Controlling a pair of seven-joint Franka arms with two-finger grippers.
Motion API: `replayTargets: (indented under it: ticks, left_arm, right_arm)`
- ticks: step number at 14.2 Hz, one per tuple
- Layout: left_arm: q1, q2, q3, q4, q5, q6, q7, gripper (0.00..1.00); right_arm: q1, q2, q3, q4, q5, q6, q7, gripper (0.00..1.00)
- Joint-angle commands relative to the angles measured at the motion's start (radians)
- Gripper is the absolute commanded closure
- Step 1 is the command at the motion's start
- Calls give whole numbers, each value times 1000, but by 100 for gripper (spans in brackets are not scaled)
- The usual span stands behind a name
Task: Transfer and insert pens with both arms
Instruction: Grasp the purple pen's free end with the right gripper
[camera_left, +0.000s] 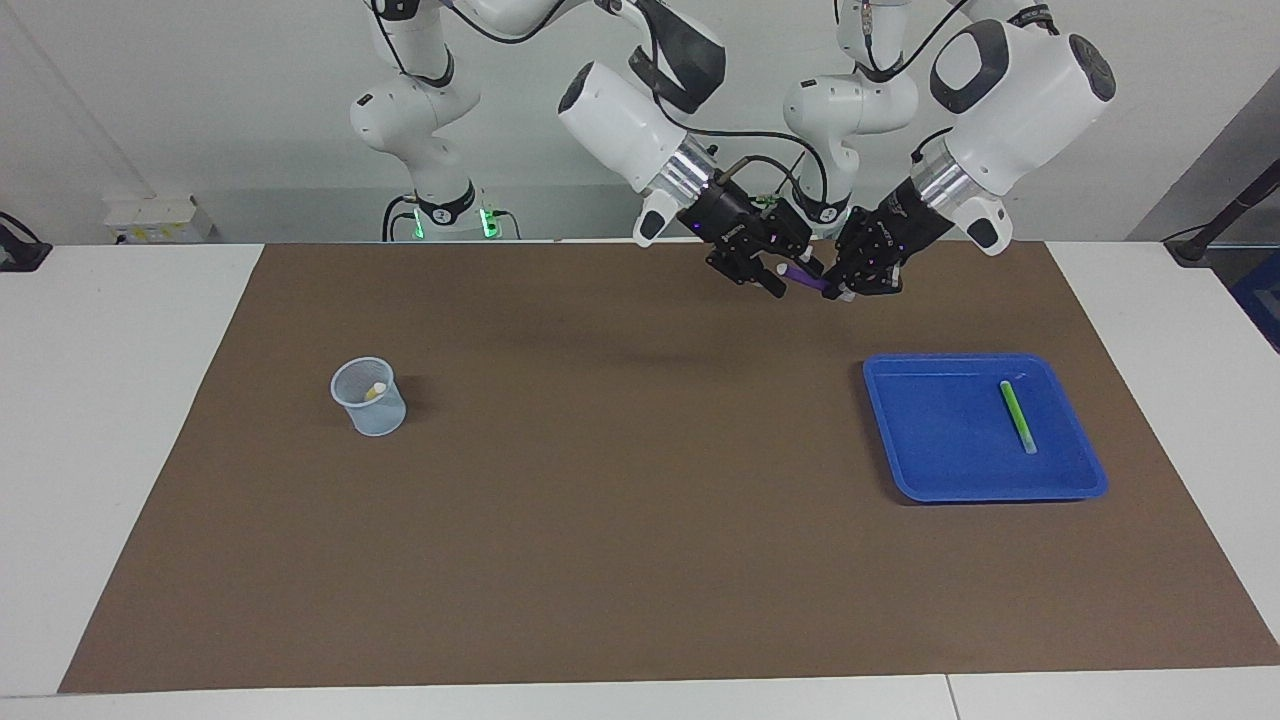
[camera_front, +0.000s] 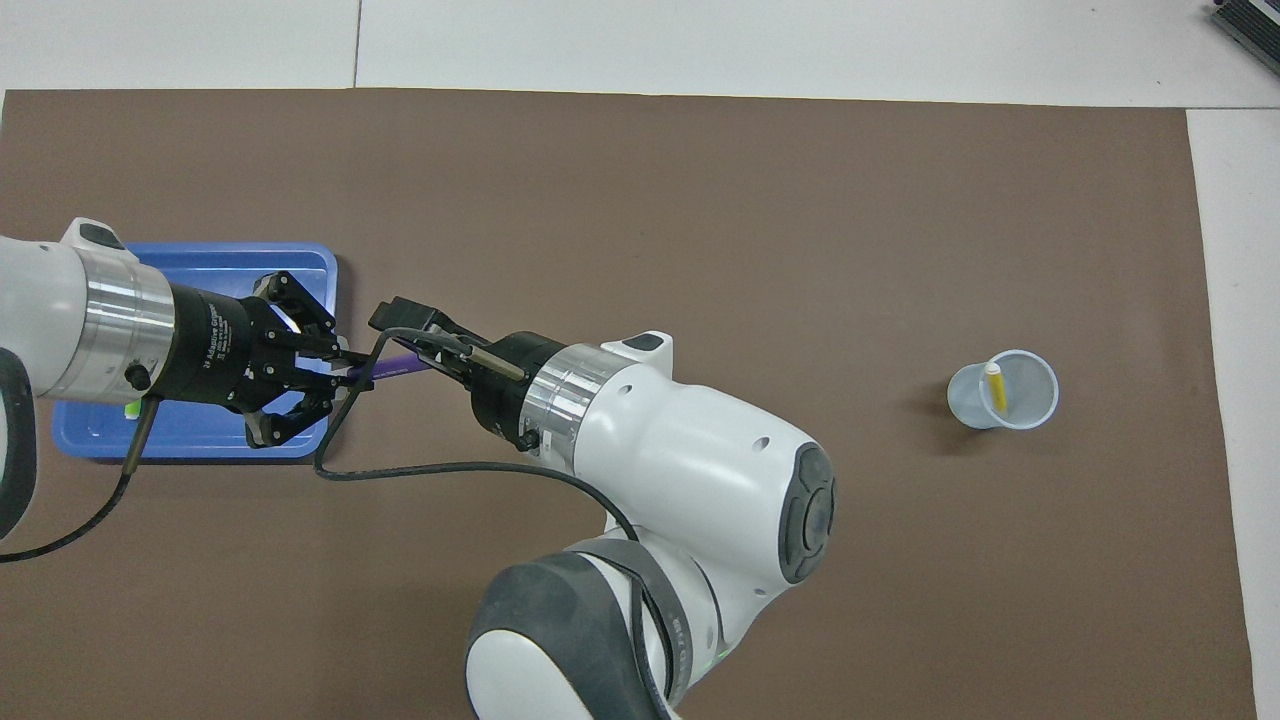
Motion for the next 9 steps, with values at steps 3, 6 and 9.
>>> replayTargets:
  ticks: [3,6,9]
  left_arm:
    - [-10,-35,12,-34,-16,-8,-8,100]
    - [-10,-35,12,-34,-14,-8,-8,100]
    - [-8,-35,14,-34,-14,-10,-7,100]
  right_arm:
    - [6,-4,6,-8,22,8,-18,43]
    - [10,-12,6,-28,22,10,-18,43]
    - [10,-15,6,-37,22,10,-26,50]
